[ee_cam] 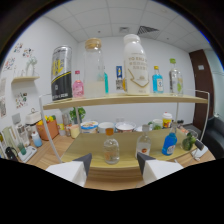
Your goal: Make me a cup of Vodka Sunrise.
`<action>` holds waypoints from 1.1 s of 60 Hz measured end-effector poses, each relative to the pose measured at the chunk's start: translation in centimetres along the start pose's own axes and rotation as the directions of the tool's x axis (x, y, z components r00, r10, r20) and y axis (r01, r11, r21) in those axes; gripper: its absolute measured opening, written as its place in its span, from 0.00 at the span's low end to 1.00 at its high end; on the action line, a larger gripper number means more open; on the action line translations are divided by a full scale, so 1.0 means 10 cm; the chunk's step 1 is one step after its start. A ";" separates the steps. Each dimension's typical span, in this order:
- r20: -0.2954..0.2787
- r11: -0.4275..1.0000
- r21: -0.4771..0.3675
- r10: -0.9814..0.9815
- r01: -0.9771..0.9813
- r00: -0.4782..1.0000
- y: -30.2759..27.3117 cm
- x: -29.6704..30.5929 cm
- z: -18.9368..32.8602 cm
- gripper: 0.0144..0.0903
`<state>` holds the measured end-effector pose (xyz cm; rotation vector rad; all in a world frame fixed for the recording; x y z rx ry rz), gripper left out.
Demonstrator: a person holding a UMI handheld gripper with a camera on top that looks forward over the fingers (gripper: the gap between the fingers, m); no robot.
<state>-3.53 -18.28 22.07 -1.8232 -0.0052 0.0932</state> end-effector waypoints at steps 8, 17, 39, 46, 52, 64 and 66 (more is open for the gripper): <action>-0.019 0.999 -0.032 -0.015 0.014 1.000 0.00 -0.04 0.45 0.76; -0.040 0.997 -0.070 -0.014 0.012 0.999 0.10 -0.04 0.72 0.48; -0.025 0.996 -0.063 -0.067 0.066 0.997 0.07 -0.08 0.69 0.27; -0.006 0.998 -0.017 -0.063 0.063 0.998 -0.11 -0.15 0.47 0.27; 0.014 0.999 0.004 -0.042 0.042 0.999 -0.15 -0.24 0.19 0.27; 0.038 0.999 -0.017 -0.031 0.032 0.999 0.21 -0.36 -0.29 0.27; 0.045 0.999 -0.028 -0.028 0.030 0.999 0.30 -0.38 -0.35 0.27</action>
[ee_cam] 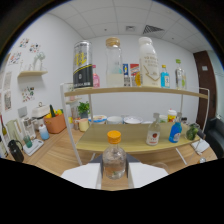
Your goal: Make me a cup of Vodka Sunrise.
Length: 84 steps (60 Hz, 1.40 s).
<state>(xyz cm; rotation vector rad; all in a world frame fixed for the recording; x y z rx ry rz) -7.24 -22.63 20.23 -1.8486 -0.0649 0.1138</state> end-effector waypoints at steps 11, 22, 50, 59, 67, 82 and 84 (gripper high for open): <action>-0.018 0.998 -0.066 0.011 -0.012 1.000 0.56 -0.03 0.05 0.27; -0.066 0.988 -0.144 0.039 -0.048 0.997 1.00 0.04 0.45 0.27; -0.070 0.945 -0.323 0.036 -0.057 0.997 1.68 -0.03 0.81 0.28; -0.044 0.949 -0.314 0.001 -0.015 0.999 1.71 -0.07 0.75 0.29; -0.024 0.945 -0.328 -0.007 -0.002 1.000 1.75 -0.06 0.71 0.30; -0.010 0.944 -0.327 -0.040 0.035 0.999 1.49 -0.06 0.51 0.91; -0.008 0.948 -0.317 -0.042 0.037 0.999 1.38 -0.06 0.45 0.94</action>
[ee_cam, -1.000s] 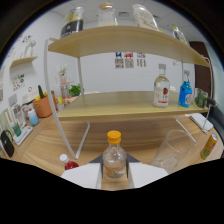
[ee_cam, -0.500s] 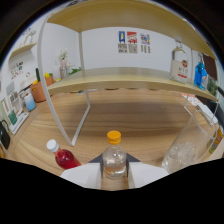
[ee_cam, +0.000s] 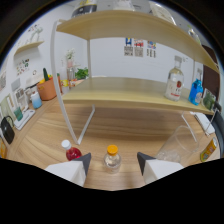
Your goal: Make me a cup of Vodka Sunrise.
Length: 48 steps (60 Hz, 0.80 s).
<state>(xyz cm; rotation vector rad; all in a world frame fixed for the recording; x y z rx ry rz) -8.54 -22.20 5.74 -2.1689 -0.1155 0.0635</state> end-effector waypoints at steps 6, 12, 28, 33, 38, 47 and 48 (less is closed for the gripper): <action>0.006 0.999 0.041 0.000 0.000 1.000 -0.26 0.02 -0.33 0.94; -0.001 0.998 0.057 0.011 -0.011 1.000 -0.43 0.12 -0.68 0.94; -0.073 0.997 0.076 0.018 -0.012 0.997 -0.28 0.72 -1.34 0.94; -0.092 0.998 0.065 0.023 -0.017 0.995 -0.17 0.91 -1.46 0.95; -0.104 0.995 0.092 0.046 -0.037 0.994 -0.30 1.11 -1.58 0.95; -0.117 0.972 0.230 0.069 -0.041 0.991 -1.10 1.52 -1.75 0.95; -0.118 0.968 0.248 0.071 -0.040 0.990 -1.22 1.56 -1.77 0.95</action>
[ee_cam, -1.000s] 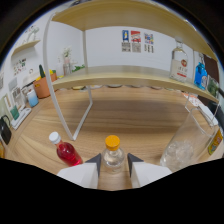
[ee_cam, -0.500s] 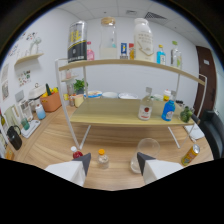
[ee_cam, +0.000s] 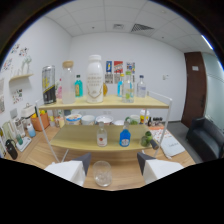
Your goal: Make me a cup of Vodka Sunrise.
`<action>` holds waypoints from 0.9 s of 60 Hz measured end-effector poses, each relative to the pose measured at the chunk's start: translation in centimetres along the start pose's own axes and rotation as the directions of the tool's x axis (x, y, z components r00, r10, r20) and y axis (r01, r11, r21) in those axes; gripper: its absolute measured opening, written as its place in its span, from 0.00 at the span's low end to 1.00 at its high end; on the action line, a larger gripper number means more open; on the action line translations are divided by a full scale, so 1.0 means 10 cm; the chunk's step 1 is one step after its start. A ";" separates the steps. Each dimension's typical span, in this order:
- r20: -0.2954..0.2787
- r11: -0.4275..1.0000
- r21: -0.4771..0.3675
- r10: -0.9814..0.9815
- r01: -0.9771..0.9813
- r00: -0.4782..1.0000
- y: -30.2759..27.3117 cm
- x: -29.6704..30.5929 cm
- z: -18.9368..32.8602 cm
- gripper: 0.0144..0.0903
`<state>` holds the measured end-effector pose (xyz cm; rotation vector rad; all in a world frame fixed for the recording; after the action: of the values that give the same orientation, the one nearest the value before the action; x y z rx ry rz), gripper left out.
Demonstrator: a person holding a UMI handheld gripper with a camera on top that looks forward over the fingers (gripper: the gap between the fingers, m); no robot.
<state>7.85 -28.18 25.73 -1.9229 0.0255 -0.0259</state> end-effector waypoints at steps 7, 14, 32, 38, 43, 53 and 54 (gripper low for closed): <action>0.006 0.993 0.117 0.006 -0.007 1.000 -0.77 0.20 0.18 0.94; 0.017 0.982 0.191 0.005 -0.008 1.000 -1.32 0.31 0.48 0.93; 0.043 0.986 0.163 0.029 -0.036 0.999 -1.62 0.46 1.27 0.59; 0.062 0.983 0.179 0.038 -0.049 0.997 -1.68 0.43 1.29 0.30; 0.055 0.982 0.184 0.027 -0.036 0.998 -1.67 0.44 1.29 0.29; 0.060 0.979 0.204 -0.011 -0.002 0.998 -1.74 0.43 1.13 0.27; 0.059 0.977 0.212 -0.013 0.000 0.998 -1.77 0.44 1.09 0.28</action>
<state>12.65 -11.96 38.59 -1.7091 -0.0234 0.0243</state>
